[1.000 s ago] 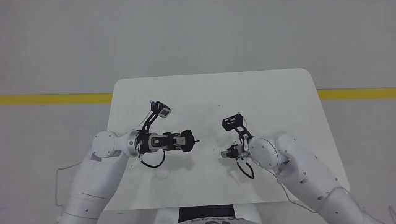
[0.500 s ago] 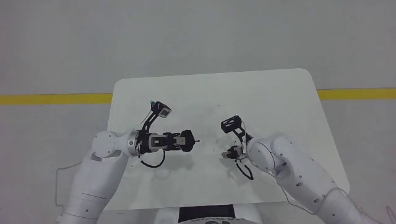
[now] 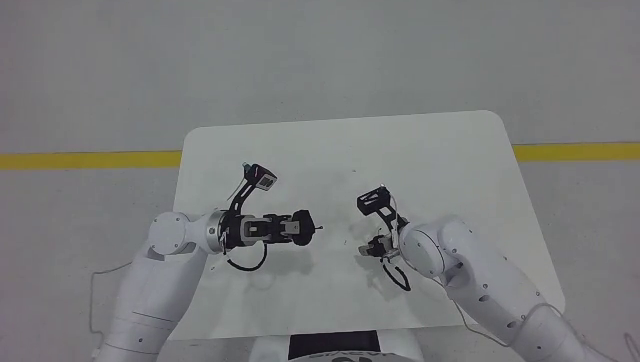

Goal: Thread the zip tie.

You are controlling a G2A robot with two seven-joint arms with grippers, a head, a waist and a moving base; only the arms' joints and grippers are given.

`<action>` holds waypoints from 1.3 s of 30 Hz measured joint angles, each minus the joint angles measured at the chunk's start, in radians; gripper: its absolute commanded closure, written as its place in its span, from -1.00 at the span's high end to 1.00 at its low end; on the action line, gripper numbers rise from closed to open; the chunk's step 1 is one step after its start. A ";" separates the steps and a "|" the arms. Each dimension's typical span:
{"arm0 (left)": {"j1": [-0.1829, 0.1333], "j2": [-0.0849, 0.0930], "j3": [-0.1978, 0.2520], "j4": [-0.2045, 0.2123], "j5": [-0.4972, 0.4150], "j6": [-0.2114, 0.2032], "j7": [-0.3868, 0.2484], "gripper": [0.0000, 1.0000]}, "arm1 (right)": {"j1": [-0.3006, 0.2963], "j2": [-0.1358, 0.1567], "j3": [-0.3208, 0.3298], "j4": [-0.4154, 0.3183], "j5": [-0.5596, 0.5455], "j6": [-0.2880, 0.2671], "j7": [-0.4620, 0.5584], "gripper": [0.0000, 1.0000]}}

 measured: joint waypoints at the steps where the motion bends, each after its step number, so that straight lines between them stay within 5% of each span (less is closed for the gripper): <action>1: 0.000 0.000 0.000 0.000 0.000 0.000 0.000 -1.00 | 0.000 0.000 0.000 0.000 0.000 0.000 0.000 1.00; 35: 0.000 0.000 0.000 0.000 0.000 0.000 0.000 -1.00 | -0.040 -0.006 0.006 0.030 -0.023 -0.079 -0.096 1.00; 37: 0.000 0.000 0.000 0.000 0.000 0.000 0.000 -1.00 | -0.039 -0.008 0.008 0.029 -0.023 -0.081 -0.092 0.48; 38: 0.000 0.000 0.000 0.000 0.000 0.000 0.000 -1.00 | -0.038 -0.008 0.009 0.030 -0.024 -0.079 -0.092 0.06; 39: 0.000 0.000 0.000 0.000 0.000 0.000 0.000 -1.00 | -0.037 -0.009 0.010 0.031 -0.025 -0.077 -0.091 -0.02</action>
